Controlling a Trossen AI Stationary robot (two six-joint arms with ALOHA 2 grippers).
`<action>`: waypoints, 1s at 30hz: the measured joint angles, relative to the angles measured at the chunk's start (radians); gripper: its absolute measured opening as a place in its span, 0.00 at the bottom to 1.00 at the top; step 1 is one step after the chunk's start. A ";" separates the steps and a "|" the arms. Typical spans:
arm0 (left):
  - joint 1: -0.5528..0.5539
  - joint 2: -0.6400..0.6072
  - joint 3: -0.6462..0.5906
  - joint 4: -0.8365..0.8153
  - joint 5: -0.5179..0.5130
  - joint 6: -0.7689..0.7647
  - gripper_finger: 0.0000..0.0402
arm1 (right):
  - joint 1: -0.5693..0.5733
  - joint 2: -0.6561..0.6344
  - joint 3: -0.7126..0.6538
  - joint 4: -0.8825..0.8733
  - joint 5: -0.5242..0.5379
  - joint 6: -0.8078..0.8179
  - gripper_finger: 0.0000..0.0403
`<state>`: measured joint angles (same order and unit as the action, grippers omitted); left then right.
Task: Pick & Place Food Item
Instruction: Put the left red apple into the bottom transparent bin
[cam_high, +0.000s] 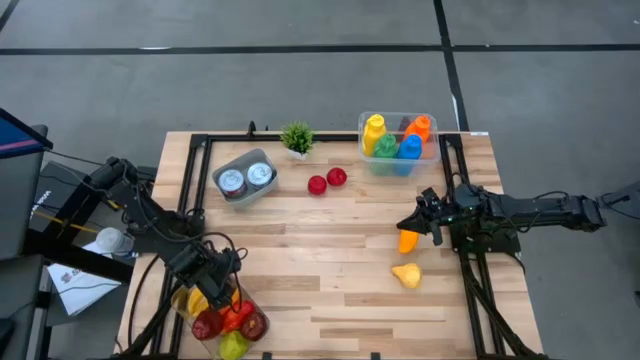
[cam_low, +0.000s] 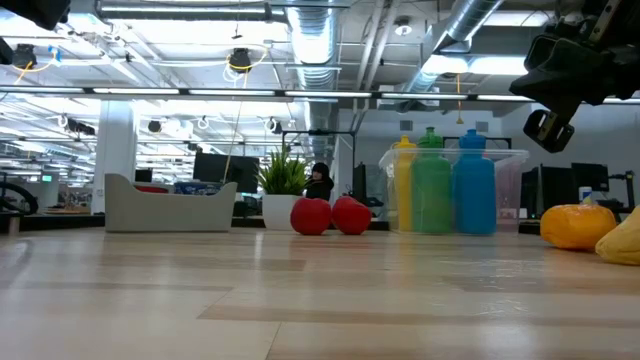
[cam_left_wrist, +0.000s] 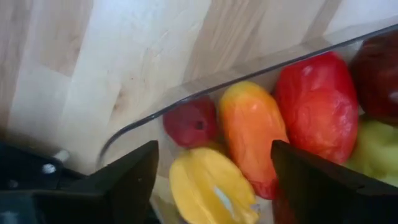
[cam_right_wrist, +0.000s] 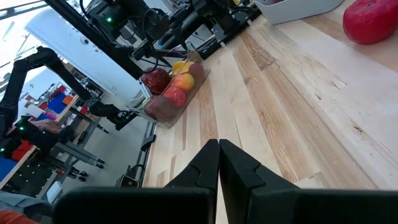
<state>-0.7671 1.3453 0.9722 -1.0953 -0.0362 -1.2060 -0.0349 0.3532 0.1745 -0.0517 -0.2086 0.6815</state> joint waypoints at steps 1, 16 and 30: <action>0.006 0.000 0.000 0.013 0.005 -0.002 0.77 | 0.000 0.000 0.000 0.000 0.000 0.000 0.01; 0.295 -0.215 0.000 0.637 -0.265 0.403 0.83 | 0.000 0.000 0.000 0.000 0.000 0.000 0.01; 0.841 0.035 0.000 1.155 -0.365 1.026 0.83 | 0.000 0.000 0.000 0.000 0.000 0.000 0.01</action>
<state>0.0741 1.3802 0.9726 0.0598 -0.4015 -0.1801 -0.0349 0.3534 0.1745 -0.0517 -0.2088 0.6811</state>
